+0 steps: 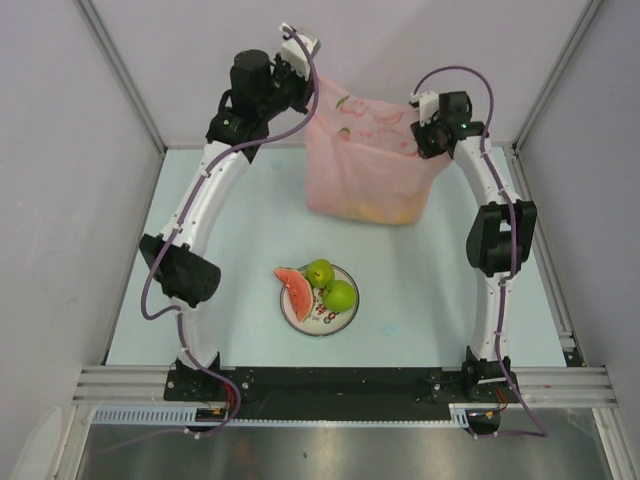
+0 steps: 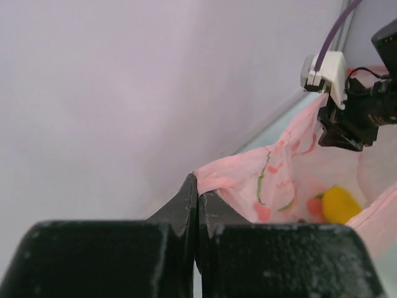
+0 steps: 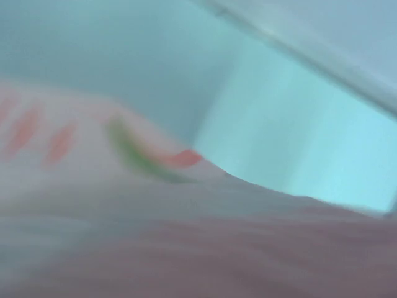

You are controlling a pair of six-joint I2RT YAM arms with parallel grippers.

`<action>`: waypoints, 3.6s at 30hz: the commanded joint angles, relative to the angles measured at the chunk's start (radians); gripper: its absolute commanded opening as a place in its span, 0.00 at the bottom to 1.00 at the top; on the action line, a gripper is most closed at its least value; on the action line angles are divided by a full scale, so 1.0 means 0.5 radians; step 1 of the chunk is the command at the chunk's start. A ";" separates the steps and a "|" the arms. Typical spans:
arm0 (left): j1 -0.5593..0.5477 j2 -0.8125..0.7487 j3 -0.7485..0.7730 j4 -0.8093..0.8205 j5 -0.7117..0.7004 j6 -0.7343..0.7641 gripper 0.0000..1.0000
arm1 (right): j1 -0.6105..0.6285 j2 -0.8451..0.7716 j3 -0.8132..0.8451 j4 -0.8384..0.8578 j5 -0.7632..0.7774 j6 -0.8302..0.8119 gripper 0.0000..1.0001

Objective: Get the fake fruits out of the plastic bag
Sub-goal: Adjust the plastic bag at the center of the board, then take out the fake fruit from the plastic bag, then place the fake fruit on the plate.

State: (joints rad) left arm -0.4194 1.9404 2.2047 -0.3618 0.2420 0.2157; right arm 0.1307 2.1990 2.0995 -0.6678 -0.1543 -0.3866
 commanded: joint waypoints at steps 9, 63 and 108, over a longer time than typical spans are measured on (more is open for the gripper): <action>0.011 -0.257 -0.368 0.279 0.466 -0.075 0.00 | -0.105 -0.259 -0.077 0.105 0.281 -0.178 0.43; -0.137 -0.417 -1.200 0.374 0.400 -0.576 0.00 | 0.049 0.713 0.360 0.455 -0.154 0.009 0.53; -0.051 -0.386 -1.236 0.330 0.547 -0.741 0.00 | 1.293 -1.342 -1.471 -0.779 -0.790 -1.196 0.31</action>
State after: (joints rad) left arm -0.4549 1.8172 1.6463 -0.2203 0.4580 -0.1322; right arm 0.6346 1.5166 1.4250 -0.9909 -0.6521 -0.8906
